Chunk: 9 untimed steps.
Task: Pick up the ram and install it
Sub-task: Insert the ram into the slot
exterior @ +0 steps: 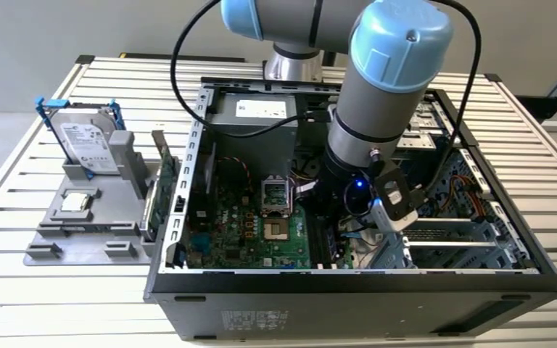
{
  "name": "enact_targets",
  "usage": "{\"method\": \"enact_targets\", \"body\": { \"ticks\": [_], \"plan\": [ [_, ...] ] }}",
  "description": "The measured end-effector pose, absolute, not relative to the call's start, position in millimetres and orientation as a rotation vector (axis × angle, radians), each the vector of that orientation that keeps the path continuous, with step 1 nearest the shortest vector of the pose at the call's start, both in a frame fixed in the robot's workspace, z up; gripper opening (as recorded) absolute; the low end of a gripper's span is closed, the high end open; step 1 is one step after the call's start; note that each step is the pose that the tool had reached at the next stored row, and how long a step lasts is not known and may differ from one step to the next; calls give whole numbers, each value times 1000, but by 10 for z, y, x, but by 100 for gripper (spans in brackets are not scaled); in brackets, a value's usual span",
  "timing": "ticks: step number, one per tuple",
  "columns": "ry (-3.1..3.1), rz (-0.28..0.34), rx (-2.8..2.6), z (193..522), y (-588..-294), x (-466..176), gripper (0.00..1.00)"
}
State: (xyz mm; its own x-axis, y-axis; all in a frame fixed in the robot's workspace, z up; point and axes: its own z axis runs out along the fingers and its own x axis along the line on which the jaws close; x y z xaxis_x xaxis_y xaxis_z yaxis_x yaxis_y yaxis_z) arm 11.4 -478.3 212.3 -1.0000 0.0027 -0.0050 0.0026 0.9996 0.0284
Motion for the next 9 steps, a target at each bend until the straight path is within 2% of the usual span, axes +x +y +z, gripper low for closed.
{"method": "enact_targets", "body": {
  "ticks": [9],
  "plan": [
    [3136,44,4,2203,-4784,113,100]
  ]
}}
